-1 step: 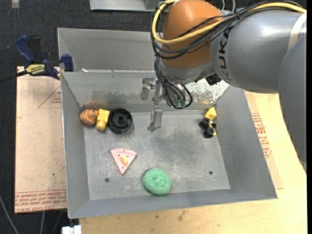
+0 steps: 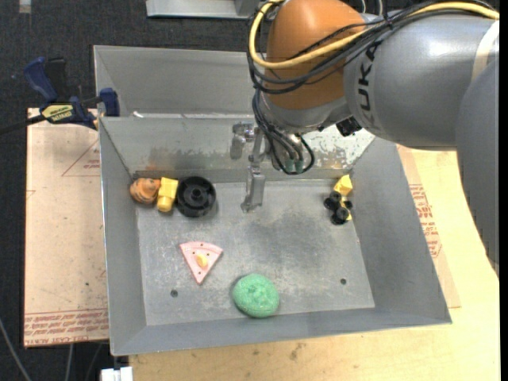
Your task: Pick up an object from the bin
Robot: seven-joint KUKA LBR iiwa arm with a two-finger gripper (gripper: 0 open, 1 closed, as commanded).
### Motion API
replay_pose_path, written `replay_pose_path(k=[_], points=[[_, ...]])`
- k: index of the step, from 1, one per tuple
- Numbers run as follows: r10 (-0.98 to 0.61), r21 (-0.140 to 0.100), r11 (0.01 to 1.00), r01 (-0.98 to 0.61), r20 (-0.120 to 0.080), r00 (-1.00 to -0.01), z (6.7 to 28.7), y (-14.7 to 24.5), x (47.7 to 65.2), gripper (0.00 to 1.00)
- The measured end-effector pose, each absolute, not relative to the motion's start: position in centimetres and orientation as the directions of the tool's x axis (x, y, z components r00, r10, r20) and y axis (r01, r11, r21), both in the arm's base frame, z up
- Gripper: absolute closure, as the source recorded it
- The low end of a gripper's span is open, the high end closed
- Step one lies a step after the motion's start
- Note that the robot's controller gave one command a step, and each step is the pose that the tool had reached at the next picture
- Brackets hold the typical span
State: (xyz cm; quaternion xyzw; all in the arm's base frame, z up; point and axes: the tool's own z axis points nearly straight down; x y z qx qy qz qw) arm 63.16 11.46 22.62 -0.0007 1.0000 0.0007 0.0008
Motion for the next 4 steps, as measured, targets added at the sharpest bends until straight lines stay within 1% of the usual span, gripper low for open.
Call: replay_pose_path(k=[1,2,3,4], points=[[-0.015,0.002,1.0,-0.015,-0.008,-1.0,17.7,11.3,62.2,0.0],[0.105,0.002,0.995,0.105,-0.004,-0.994,12.2,11.8,61.4,0.0],[0.199,-0.003,0.98,0.199,0.005,-0.98,10.1,14.0,60.4,0.0],[-0.081,0.0,0.997,-0.081,-0.003,-0.997,9.3,15.0,60.7,0.0]])
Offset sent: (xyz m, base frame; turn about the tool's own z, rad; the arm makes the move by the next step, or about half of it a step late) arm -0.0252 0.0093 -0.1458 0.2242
